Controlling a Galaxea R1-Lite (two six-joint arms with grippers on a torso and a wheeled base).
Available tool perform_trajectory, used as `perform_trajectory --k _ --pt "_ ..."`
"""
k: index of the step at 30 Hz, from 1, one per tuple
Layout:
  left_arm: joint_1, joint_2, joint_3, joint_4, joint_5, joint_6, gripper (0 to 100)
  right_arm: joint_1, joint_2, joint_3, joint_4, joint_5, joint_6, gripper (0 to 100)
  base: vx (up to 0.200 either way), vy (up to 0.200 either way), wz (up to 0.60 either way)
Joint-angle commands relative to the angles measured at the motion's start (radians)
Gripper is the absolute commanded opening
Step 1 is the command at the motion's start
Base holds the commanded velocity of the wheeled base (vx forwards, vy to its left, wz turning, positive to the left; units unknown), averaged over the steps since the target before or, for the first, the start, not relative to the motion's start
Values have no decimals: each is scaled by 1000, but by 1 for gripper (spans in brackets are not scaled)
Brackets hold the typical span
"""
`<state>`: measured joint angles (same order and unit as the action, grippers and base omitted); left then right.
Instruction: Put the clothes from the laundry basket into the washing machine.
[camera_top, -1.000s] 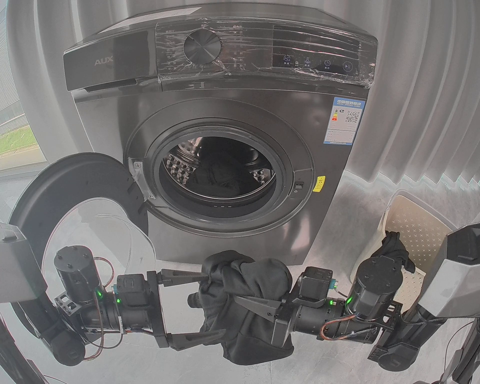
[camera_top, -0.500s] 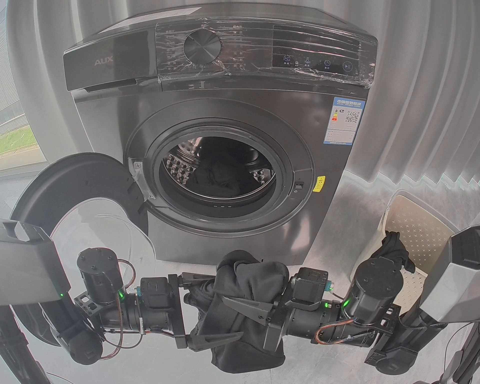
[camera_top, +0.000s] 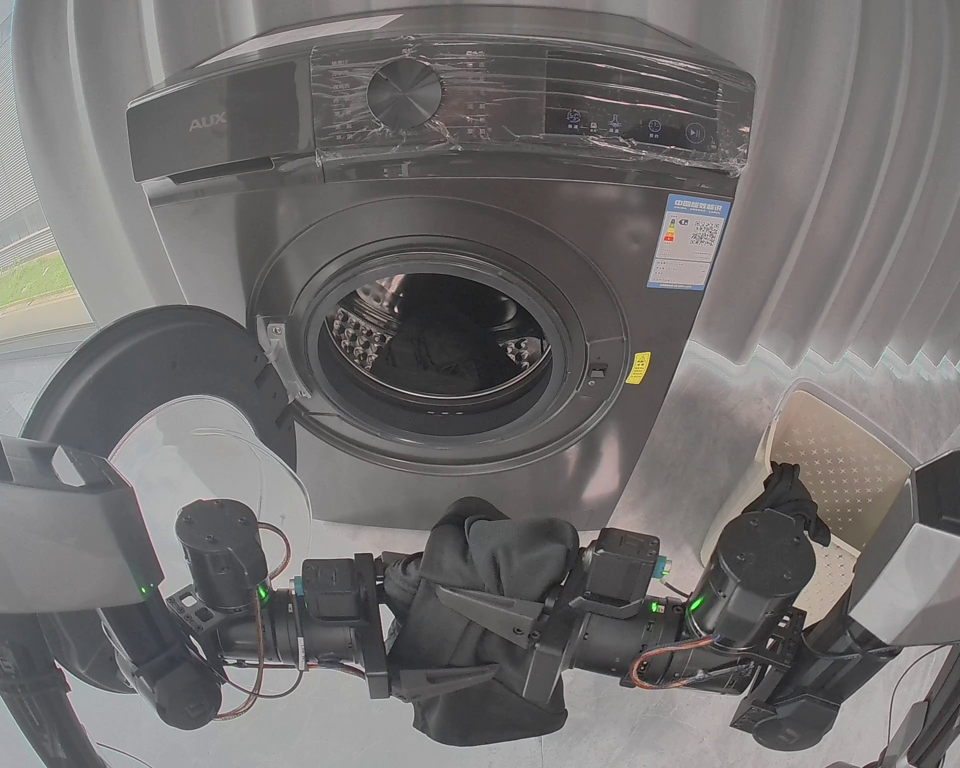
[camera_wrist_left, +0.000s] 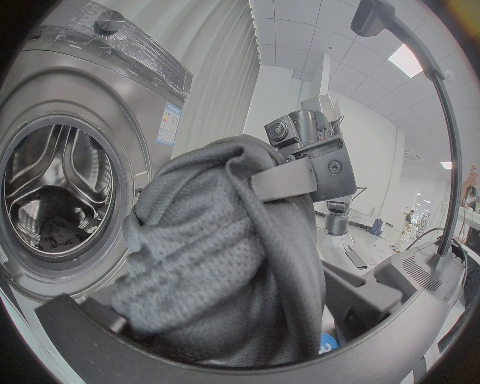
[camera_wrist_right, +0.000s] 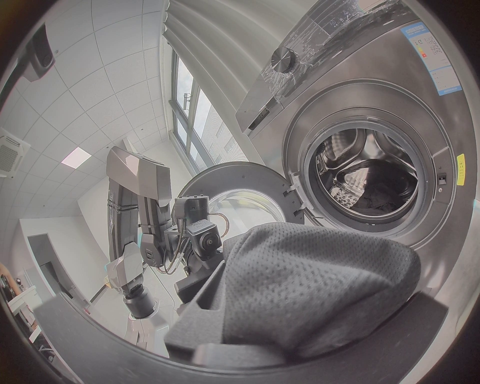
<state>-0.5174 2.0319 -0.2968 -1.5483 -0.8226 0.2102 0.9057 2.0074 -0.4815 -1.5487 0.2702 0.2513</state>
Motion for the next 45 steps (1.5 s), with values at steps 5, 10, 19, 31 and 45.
perform_trajectory --k 5,10,19,31,45 --pt "2 1 -10 -3 0 -3 0 -1 1 -2 -1 -2 2 0 0 0 0" --pt "4 -9 -2 -3 0 -3 0 -7 4 -8 -1 -5 0 0 0 0 0" --pt "10 -13 -1 -3 0 -5 0 -13 5 -9 -1 -6 0 100 0 0 0" --pt "53 -16 -4 -3 6 -6 0 -171 -7 156 1 -172 13 100 0 0 0" --pt "48 -78 10 -3 137 -14 0 -225 -151 219 2 -151 -86 100 0 0 0"
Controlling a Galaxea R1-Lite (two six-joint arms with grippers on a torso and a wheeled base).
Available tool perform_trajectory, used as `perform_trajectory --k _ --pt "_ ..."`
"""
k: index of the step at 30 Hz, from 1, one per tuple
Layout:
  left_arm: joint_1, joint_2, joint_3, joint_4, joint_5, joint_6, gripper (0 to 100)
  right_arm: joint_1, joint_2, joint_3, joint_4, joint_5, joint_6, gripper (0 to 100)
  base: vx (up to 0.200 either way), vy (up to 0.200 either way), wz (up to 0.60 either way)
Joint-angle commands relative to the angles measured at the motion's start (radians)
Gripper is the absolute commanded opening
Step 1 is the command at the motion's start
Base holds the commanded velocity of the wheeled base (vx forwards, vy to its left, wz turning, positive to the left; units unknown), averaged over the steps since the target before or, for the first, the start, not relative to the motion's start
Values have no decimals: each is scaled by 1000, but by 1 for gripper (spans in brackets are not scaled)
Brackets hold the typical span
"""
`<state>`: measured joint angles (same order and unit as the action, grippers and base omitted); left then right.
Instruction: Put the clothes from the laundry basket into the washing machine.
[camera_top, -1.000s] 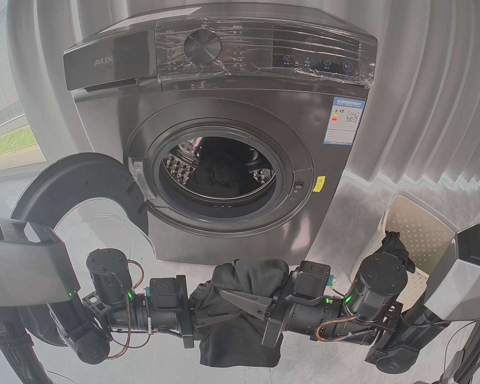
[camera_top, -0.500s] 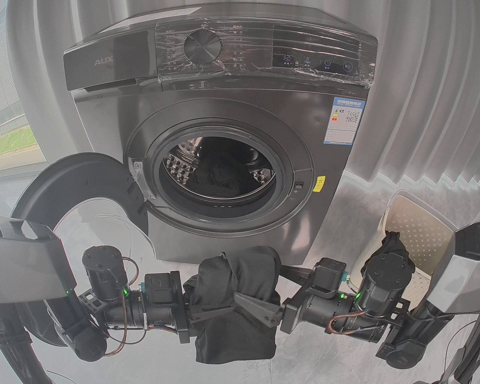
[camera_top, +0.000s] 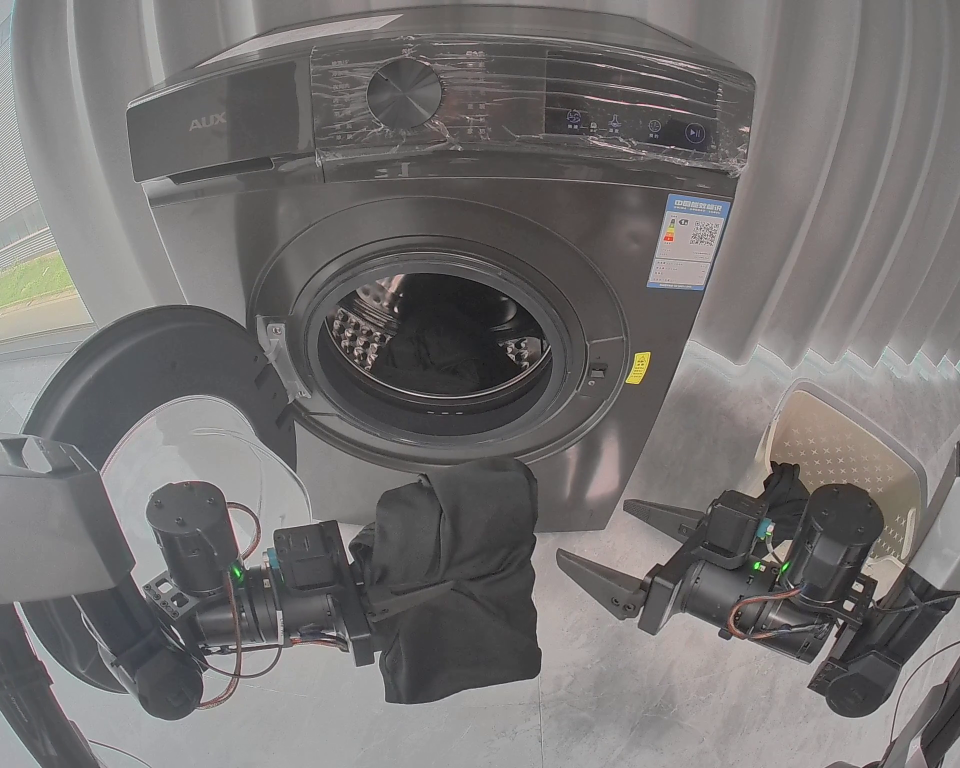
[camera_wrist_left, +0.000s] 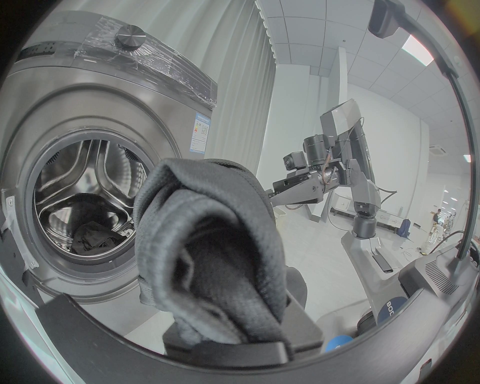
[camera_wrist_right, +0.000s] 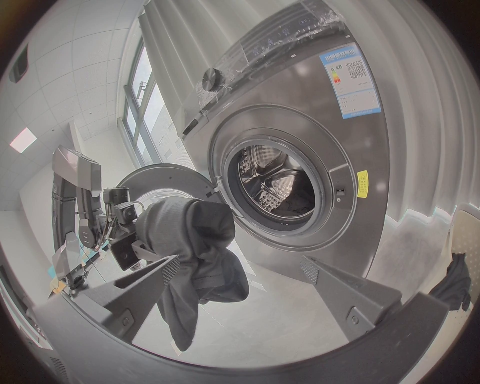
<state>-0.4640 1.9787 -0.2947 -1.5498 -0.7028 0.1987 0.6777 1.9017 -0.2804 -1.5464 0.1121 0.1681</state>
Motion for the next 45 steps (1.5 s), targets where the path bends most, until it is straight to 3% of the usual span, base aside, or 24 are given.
perform_trajectory --k 1,3,4,8,11,19,20,21,25,26,27,30,33,38,45 --pt "-5 -24 9 0 28 -5 0 2 -46 20 -1 9 -2 100 0 0 0" --pt "-5 -23 9 -1 54 -12 0 -4 -46 20 -1 9 -1 100 0 0 0" --pt "-5 -23 9 0 100 -22 0 -7 -47 18 -1 9 -1 100 0 0 0" --pt "-5 -23 14 0 193 -39 0 -7 -46 17 -1 9 -2 100 0 0 0" --pt "-13 -20 23 0 293 -56 0 -6 -43 17 -1 9 -2 100 0 0 0" --pt "-16 -8 31 -1 437 -70 0 -6 -47 17 -1 9 -2 100 0 0 0" --pt "-16 -8 31 -1 437 -70 0 -6 -47 17 -1 9 -2 100 0 0 0" --pt "-16 -6 31 -1 517 -81 0 -9 -49 17 -1 9 -2 100 0 0 0" --pt "-18 28 -37 -1 724 -156 0 -7 -49 15 -1 9 -2 100 0 0 0" --pt "-18 32 -44 -1 741 -163 0 -7 -49 15 -1 9 -2 100 0 0 0" --pt "-18 51 -89 0 819 -200 0 -7 -46 17 -1 11 -1 100 0 0 0" --pt "-16 77 -123 -1 852 -220 0 -6 -41 18 -1 11 -1 100 0 0 0" --pt "-16 78 -124 -1 856 -219 0 -7 -41 18 -1 11 -1 100 0 0 0" --pt "-18 69 -150 0 942 -209 0 -9 -49 18 -1 11 -1 100 0 0 0" --pt "-56 83 -164 0 960 -211 0 -4 -46 17 -1 11 -1 100 57 0 0"
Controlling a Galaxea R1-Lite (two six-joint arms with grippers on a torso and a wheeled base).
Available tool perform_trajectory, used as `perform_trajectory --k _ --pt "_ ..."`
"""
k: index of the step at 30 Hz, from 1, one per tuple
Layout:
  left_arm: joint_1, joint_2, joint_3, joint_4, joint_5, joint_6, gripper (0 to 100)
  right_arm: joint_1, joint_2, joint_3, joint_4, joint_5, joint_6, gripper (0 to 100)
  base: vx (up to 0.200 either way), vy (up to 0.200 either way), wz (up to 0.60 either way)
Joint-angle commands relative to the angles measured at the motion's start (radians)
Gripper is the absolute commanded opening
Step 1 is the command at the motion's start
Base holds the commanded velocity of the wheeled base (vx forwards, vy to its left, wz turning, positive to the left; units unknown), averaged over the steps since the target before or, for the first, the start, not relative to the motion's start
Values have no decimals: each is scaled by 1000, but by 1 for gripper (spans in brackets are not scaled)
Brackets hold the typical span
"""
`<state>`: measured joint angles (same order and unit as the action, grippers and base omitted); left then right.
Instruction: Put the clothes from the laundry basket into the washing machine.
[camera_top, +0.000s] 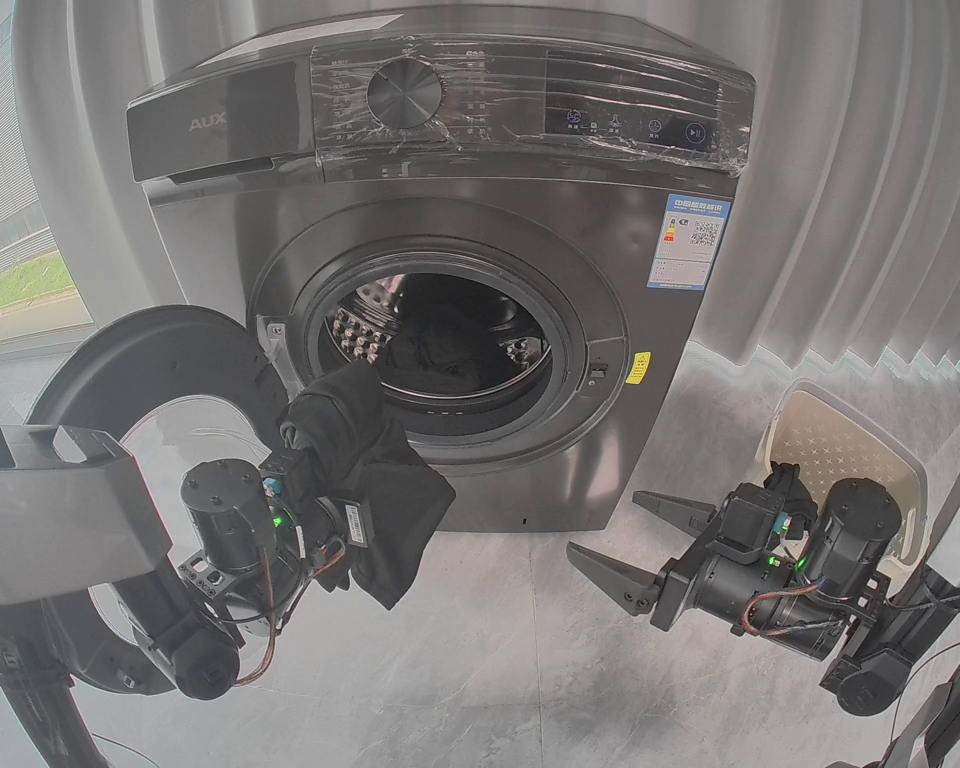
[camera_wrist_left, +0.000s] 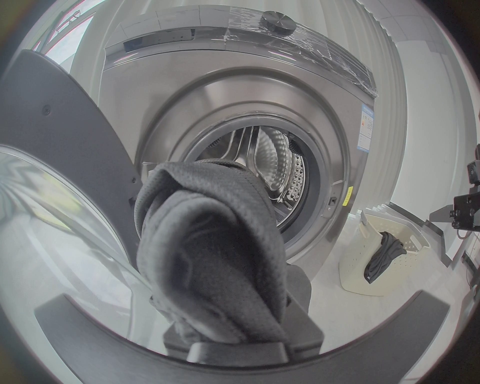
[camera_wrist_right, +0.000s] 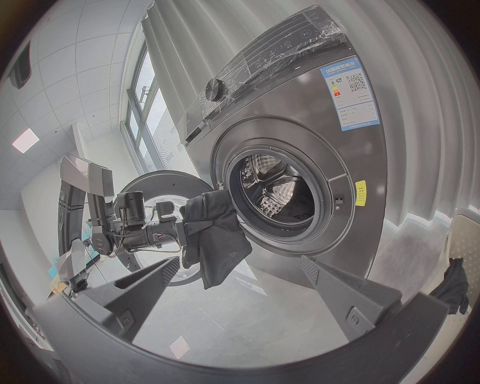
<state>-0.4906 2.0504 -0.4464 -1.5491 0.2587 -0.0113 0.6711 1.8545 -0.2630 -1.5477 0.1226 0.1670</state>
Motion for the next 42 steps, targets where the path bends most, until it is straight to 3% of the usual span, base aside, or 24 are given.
perform_trajectory --k 1,7,19,28,37,42 --pt "-39 13 -15 0 -1 -3 0 2 2 -1 0 0 0 100 200 0 0" --pt "-75 36 -20 0 2 2 0 8 5 1 0 0 0 100 200 0 0" --pt "-75 48 -25 0 4 2 0 10 6 16 0 0 2 100 0 0 0" --pt "-75 51 -26 -2 5 4 0 18 6 84 0 0 -1 100 200 0 0" --pt "-105 51 -25 -2 7 -1 0 21 6 107 0 0 -3 100 0 0 0" --pt "-131 54 -58 0 -10 -6 0 58 -1 107 0 0 -3 100 0 0 0"
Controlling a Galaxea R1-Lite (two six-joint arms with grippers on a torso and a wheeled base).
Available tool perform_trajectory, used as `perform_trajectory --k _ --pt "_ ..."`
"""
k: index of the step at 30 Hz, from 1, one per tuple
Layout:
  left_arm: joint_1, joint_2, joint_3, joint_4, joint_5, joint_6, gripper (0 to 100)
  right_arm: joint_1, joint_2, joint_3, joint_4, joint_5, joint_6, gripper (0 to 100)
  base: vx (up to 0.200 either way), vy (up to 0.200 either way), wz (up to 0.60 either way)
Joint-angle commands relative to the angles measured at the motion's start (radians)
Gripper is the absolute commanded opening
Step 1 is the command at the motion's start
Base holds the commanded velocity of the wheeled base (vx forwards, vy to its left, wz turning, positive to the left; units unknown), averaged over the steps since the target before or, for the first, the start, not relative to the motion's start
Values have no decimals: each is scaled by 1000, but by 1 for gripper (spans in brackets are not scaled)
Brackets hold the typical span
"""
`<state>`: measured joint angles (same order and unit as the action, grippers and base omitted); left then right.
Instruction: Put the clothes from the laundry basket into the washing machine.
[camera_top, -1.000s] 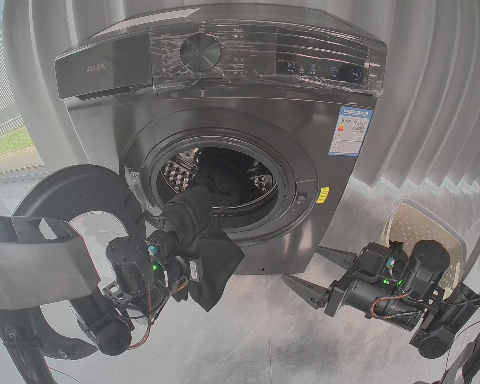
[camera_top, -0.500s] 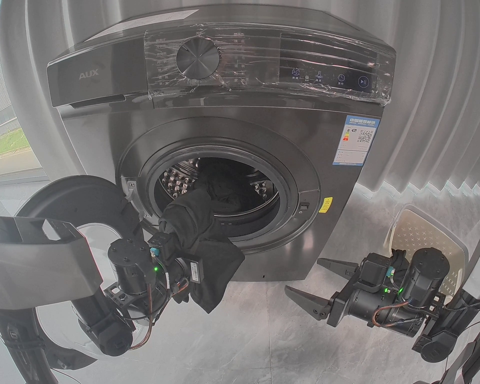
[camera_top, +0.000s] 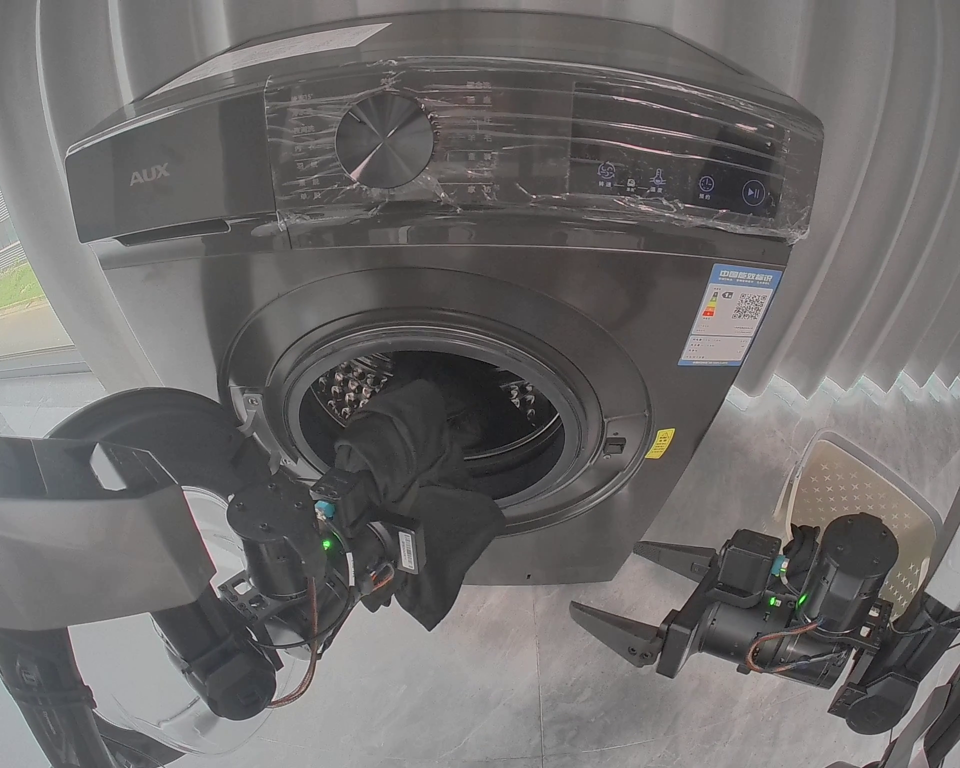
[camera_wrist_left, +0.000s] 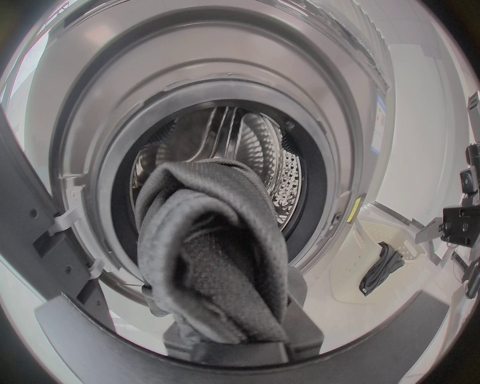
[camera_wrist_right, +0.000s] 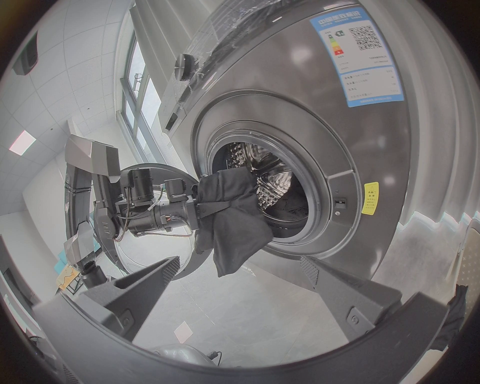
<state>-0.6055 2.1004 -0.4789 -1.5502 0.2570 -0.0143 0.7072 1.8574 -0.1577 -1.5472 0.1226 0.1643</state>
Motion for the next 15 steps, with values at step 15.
perform_trajectory --k 15 --pt "52 262 -500 85 -70 40 0 26 -6 23 -1 2 0 100 0 0 0"
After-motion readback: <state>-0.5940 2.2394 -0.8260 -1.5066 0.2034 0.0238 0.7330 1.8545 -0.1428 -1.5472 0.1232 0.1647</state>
